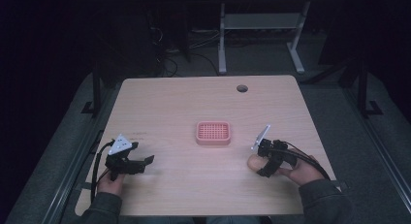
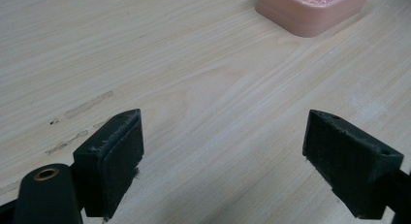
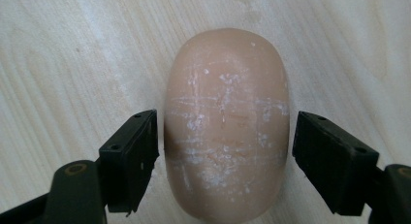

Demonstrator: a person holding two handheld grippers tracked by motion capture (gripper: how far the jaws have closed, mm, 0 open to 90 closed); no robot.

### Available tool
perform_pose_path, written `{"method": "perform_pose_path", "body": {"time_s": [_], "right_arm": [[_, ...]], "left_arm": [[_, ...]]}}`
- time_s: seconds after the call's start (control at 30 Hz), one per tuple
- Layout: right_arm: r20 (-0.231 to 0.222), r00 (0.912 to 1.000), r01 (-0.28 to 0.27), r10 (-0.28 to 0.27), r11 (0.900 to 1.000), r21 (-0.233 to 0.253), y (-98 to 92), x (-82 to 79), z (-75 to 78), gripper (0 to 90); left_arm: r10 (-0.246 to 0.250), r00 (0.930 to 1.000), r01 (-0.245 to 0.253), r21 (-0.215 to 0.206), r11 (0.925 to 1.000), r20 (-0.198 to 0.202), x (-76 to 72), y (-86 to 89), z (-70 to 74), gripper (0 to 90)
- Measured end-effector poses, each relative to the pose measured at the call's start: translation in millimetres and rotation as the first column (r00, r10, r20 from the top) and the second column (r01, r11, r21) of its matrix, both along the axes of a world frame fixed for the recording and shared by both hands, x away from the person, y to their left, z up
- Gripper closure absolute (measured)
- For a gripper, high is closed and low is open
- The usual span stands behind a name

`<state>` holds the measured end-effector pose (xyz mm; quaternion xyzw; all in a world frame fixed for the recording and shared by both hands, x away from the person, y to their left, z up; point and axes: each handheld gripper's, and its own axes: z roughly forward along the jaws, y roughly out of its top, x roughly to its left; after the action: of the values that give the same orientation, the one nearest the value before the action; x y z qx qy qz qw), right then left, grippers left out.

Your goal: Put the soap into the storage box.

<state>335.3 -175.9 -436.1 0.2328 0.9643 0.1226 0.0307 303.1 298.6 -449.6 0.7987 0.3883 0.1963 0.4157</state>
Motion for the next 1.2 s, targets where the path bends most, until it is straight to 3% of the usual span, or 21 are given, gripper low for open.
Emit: {"method": "perform_pose_path", "body": {"time_s": [0.33, 0.9, 1.07, 1.2], "right_arm": [[-0.009, 0.9998, -0.016, 0.016, 1.000, -0.021, 2.3, 1.3, -3.5, 30.4], [0.000, 0.9991, -0.043, 0.043, 0.998, -0.052, 5.6, 0.1, -1.7, 31.8], [0.013, 0.9982, -0.059, 0.059, 0.998, -0.024, 6.0, -1.3, 4.4, 31.9], [0.025, 0.9972, -0.069, 0.070, 0.997, -0.031, 7.9, -0.4, 10.8, 31.9]], "left_arm": [[0.001, 1.0000, -0.001, -0.002, 1.0000, 0.000, 0.0, 0.0, 0.1, 14.3], [-0.002, 1.0000, 0.002, 0.004, 1.0000, 0.000, -0.1, 0.5, 0.5, 14.3], [0.003, 1.0000, -0.003, -0.004, 1.0000, -0.001, -0.5, -0.1, 0.4, 14.3], [0.003, 1.0000, -0.003, -0.003, 1.0000, 0.000, -0.6, 0.0, 0.5, 14.3]]}}
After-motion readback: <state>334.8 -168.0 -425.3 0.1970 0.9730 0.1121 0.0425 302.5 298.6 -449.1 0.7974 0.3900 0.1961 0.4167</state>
